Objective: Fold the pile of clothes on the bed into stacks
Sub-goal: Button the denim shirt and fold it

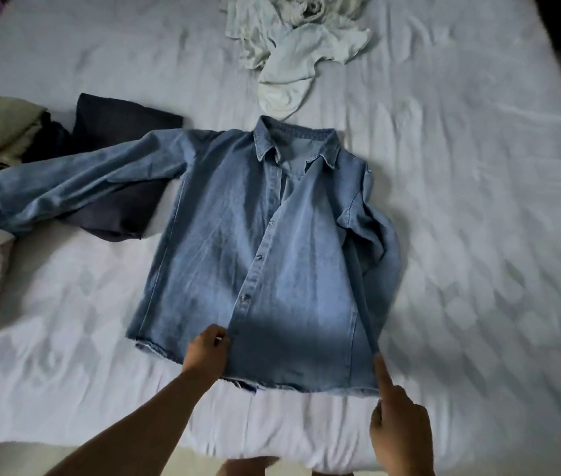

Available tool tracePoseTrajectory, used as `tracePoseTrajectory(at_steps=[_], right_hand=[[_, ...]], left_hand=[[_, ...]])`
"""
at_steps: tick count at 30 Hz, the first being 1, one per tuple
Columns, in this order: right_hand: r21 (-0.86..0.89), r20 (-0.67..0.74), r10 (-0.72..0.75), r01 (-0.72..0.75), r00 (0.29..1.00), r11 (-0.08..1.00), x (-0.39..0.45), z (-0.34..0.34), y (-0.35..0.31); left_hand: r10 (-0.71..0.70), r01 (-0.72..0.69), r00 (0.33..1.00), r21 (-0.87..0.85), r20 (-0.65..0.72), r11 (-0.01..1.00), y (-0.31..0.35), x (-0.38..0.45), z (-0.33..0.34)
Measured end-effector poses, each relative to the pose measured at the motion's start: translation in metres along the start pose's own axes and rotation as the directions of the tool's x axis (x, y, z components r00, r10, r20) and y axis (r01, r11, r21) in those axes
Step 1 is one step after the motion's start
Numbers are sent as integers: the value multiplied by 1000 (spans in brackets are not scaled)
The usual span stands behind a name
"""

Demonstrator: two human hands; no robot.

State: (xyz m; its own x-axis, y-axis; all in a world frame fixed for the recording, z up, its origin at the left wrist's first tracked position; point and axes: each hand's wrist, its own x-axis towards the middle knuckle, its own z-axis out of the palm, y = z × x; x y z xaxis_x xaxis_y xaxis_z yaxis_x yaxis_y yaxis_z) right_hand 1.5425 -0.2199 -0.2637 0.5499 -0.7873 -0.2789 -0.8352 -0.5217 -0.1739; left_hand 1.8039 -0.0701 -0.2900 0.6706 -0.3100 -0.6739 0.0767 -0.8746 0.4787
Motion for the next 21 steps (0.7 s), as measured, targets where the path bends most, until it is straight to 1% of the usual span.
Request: tracePoseTrajectory(at_steps=[2,4,7,10,13,14,15,16,19,21], right_hand=[[-67,7,-11,11,1000,998,-1,7,-2],[-119,-23,-78,75,997,990,2,13,-3],[-216,-109,-183,156,977,964,13,27,-2],[-295,-230,-335,263,913,919,29,37,3],[-335,-250,-497,407,831,850,47,35,7],[-338,-241,-519,431,820,837,52,31,8],[-331,-240,-519,434,820,838,55,28,8],[-314,-247,-490,409,836,857,57,23,9],[-257,-283,-334,264,899,930,49,4,15],[-218,-294,-230,169,928,961,36,-7,26]], left_hand=[[-14,11,999,57,53,998,-4,1,4],[-21,9,995,123,98,992,-8,2,6],[-28,11,994,155,108,988,-12,8,10],[-34,13,993,184,111,983,-15,16,15],[-39,16,993,195,114,981,-18,20,16],[-39,16,993,195,114,981,-19,21,16],[-34,10,993,199,116,980,-19,20,15],[-27,2,993,203,118,979,-18,18,15],[11,-42,987,196,159,980,-7,9,15],[34,-75,975,182,222,980,0,1,19]])
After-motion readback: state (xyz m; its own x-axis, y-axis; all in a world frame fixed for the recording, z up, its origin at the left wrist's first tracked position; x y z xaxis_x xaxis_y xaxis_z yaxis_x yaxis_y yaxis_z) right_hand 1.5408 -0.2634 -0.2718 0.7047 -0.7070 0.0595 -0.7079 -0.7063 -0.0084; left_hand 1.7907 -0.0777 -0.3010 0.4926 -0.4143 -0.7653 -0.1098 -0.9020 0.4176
